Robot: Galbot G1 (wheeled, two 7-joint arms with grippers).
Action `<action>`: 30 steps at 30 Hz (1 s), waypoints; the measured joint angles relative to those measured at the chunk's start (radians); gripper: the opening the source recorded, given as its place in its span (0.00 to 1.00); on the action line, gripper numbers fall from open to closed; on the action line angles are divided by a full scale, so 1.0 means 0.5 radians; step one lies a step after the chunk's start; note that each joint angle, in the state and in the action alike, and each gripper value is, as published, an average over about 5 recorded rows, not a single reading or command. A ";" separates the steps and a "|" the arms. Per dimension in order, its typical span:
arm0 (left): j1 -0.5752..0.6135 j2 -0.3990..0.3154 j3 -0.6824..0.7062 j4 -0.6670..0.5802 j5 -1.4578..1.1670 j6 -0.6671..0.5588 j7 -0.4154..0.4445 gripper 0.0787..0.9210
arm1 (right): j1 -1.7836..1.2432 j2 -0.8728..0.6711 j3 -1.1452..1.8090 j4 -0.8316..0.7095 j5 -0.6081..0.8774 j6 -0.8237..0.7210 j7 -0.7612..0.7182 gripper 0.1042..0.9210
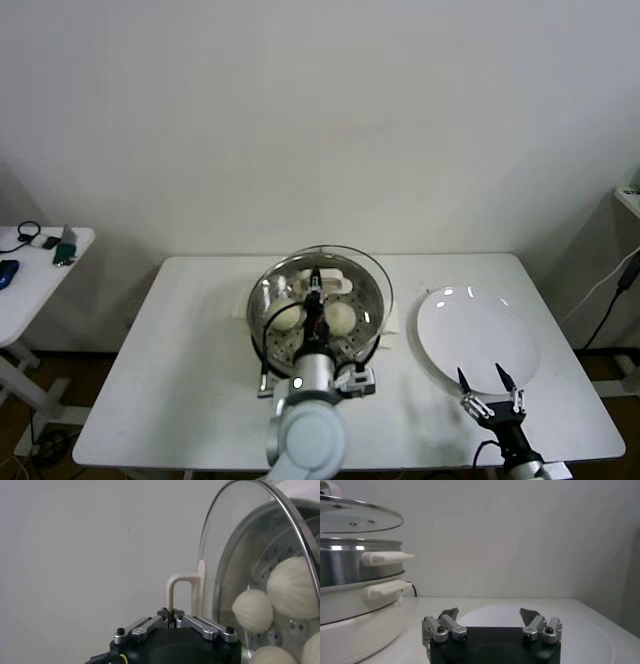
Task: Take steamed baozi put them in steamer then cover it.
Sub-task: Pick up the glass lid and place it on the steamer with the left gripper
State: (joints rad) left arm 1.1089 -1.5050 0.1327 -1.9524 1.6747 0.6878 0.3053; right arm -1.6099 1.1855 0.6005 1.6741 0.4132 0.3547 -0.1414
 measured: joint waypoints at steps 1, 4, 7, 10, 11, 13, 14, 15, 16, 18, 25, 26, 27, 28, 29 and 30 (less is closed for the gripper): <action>0.002 -0.011 0.004 0.009 0.011 0.004 0.001 0.06 | 0.000 0.000 0.001 0.000 0.000 0.001 0.000 0.88; 0.007 -0.035 0.010 0.032 0.033 0.012 0.001 0.06 | -0.001 -0.002 0.002 0.000 0.001 0.002 0.000 0.88; 0.012 -0.047 0.008 0.054 0.044 0.017 -0.007 0.06 | -0.002 -0.003 0.004 0.000 0.001 0.003 -0.001 0.88; 0.014 -0.050 0.001 0.073 0.047 0.022 -0.020 0.06 | -0.006 -0.004 0.010 0.001 0.001 0.003 -0.003 0.88; 0.014 -0.049 -0.003 0.079 0.047 0.024 -0.024 0.06 | -0.007 -0.004 0.012 0.001 0.001 0.004 -0.003 0.88; 0.015 -0.045 -0.011 0.089 0.047 0.026 -0.033 0.06 | -0.009 -0.003 0.016 0.001 0.000 0.005 -0.003 0.88; 0.016 -0.043 -0.015 0.092 0.047 0.026 -0.037 0.06 | -0.009 -0.002 0.018 0.001 0.000 0.006 -0.003 0.88; 0.017 -0.039 -0.020 0.095 0.047 0.026 -0.041 0.06 | -0.010 -0.001 0.019 0.001 0.000 0.006 -0.004 0.88; 0.019 -0.036 -0.024 0.097 0.046 0.026 -0.045 0.06 | -0.010 0.000 0.020 0.001 0.000 0.006 -0.004 0.88; 0.022 -0.031 -0.031 0.102 0.045 0.026 -0.052 0.06 | -0.011 0.003 0.021 0.001 0.001 0.006 -0.005 0.88; 0.019 -0.027 -0.039 0.132 0.045 0.023 -0.072 0.06 | -0.010 0.007 0.019 0.006 0.001 0.007 -0.009 0.88; 0.017 -0.026 -0.040 0.137 0.045 0.022 -0.073 0.06 | -0.010 0.007 0.019 0.007 0.001 0.006 -0.010 0.88; 0.015 -0.025 -0.041 0.142 0.045 0.022 -0.075 0.06 | -0.010 0.007 0.019 0.008 0.001 0.006 -0.011 0.88; 0.012 -0.024 -0.044 0.147 0.045 0.021 -0.076 0.06 | -0.010 0.006 0.019 0.009 0.001 0.006 -0.012 0.88; 0.009 -0.023 -0.047 0.152 0.045 0.021 -0.077 0.06 | -0.010 0.005 0.020 0.010 0.001 0.007 -0.012 0.88; 0.006 -0.022 -0.051 0.158 0.045 0.021 -0.077 0.06 | -0.011 0.004 0.021 0.011 0.001 0.007 -0.013 0.88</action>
State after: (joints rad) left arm 1.1118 -1.5159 0.1071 -1.8734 1.6971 0.6982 0.2666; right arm -1.6153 1.1875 0.6111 1.6796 0.4135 0.3580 -0.1479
